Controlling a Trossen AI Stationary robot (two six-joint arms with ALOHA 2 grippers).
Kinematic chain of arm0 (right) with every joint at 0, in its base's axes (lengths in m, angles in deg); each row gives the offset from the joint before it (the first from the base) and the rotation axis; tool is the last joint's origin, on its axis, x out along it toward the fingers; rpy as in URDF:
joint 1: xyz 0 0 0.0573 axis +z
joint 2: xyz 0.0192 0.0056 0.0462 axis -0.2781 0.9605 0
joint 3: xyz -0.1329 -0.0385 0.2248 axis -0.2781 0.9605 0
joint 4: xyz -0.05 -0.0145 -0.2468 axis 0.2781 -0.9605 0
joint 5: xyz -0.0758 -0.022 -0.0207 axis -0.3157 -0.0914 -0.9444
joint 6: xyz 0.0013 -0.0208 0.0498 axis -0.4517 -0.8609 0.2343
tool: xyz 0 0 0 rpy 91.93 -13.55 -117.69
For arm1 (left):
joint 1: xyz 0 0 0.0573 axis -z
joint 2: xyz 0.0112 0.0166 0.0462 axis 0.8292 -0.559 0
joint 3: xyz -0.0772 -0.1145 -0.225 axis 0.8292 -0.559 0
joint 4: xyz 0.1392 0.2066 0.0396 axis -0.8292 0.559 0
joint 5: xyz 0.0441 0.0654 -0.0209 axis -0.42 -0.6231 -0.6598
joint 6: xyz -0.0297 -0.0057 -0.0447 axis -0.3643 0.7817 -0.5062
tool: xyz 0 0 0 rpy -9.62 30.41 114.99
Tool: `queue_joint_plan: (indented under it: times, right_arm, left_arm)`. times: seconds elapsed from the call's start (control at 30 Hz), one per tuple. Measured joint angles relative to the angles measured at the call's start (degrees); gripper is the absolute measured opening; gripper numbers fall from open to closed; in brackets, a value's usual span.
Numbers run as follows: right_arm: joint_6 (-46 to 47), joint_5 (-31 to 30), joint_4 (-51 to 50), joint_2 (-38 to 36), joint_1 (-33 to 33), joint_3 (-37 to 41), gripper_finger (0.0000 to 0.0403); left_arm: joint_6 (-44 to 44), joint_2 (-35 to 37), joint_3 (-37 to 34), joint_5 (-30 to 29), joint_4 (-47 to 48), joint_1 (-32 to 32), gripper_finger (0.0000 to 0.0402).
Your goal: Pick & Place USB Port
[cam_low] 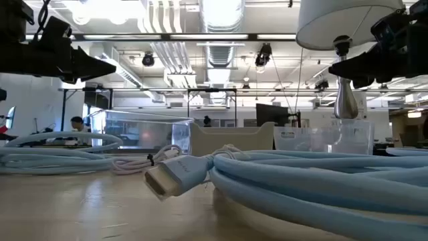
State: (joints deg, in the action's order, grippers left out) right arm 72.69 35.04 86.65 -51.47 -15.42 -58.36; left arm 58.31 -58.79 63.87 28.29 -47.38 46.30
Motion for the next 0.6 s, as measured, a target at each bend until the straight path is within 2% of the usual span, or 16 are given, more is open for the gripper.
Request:
queue_joint_plan:
  times: [0.6]
  right_arm:
    - [0.01,0.01,0.02,0.01,0.00,-0.01,0.0070]
  left_arm:
    - [-0.01,0.00,0.02,0.00,-0.01,-0.02,0.0124]
